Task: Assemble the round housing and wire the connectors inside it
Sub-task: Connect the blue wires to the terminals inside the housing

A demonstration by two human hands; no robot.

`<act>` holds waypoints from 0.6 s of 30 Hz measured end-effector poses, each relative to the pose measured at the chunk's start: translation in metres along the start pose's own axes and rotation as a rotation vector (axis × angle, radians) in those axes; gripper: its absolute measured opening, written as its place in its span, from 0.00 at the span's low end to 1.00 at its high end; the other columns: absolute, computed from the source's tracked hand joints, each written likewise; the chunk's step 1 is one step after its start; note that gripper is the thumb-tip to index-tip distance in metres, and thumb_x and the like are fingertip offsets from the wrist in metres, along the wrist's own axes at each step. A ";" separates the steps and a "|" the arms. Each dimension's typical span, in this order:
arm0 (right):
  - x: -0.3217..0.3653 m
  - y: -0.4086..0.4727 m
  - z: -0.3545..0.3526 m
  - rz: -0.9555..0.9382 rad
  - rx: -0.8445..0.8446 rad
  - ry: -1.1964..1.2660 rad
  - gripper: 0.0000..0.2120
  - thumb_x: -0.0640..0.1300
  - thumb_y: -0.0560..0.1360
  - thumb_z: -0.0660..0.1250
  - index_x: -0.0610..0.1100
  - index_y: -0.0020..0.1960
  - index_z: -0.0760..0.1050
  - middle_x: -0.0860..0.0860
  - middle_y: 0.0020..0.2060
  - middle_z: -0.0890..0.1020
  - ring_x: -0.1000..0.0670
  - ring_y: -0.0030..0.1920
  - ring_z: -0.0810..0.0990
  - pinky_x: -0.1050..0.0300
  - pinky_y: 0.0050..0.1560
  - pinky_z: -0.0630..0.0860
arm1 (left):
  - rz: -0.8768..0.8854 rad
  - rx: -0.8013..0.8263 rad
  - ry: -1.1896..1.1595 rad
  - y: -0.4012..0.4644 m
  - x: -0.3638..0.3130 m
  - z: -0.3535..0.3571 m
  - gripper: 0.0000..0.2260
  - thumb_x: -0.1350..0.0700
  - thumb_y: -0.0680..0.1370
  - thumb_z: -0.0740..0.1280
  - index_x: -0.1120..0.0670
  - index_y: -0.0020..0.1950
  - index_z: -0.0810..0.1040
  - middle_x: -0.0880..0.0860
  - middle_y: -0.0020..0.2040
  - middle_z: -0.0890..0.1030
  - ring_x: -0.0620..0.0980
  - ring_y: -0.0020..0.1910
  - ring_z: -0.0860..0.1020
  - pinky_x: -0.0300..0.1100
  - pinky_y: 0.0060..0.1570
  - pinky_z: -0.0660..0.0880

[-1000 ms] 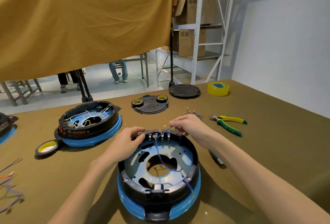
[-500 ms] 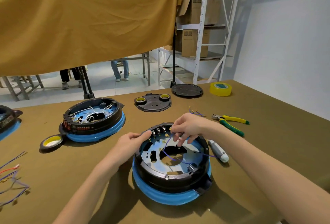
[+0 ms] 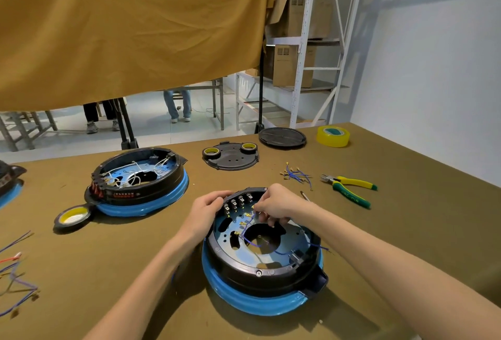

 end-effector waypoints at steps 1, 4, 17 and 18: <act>-0.001 0.001 0.002 0.013 0.009 0.019 0.10 0.41 0.82 0.65 0.39 0.47 0.82 0.50 0.31 0.81 0.55 0.23 0.74 0.64 0.21 0.63 | -0.006 -0.027 -0.019 -0.001 0.001 0.002 0.15 0.61 0.86 0.57 0.49 0.60 0.81 0.54 0.58 0.84 0.46 0.53 0.83 0.37 0.45 0.78; -0.006 0.003 0.004 0.040 0.029 0.093 0.10 0.42 0.82 0.65 0.40 0.46 0.82 0.49 0.32 0.81 0.54 0.25 0.75 0.64 0.21 0.62 | 0.028 -0.084 0.069 -0.006 0.004 0.010 0.15 0.59 0.86 0.56 0.51 0.65 0.79 0.51 0.59 0.83 0.47 0.57 0.81 0.40 0.49 0.77; -0.009 0.003 -0.005 0.134 0.263 0.221 0.06 0.46 0.82 0.66 0.45 0.51 0.80 0.53 0.32 0.80 0.55 0.32 0.79 0.62 0.34 0.67 | 0.070 0.104 0.145 -0.001 0.000 0.016 0.26 0.48 0.77 0.51 0.47 0.72 0.76 0.50 0.67 0.80 0.48 0.68 0.76 0.56 0.69 0.73; -0.010 0.004 -0.007 0.140 0.232 0.217 0.06 0.46 0.83 0.66 0.45 0.51 0.80 0.53 0.31 0.80 0.55 0.32 0.80 0.63 0.32 0.66 | 0.071 0.112 0.133 -0.001 -0.001 0.016 0.26 0.48 0.77 0.51 0.48 0.72 0.76 0.49 0.67 0.80 0.47 0.67 0.77 0.55 0.69 0.73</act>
Point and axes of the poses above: each hand's wrist, its own y-axis towards the middle knuckle, its own z-axis out of the palm, x = y × z, the point moved 7 cm from there along y, towards the middle knuckle
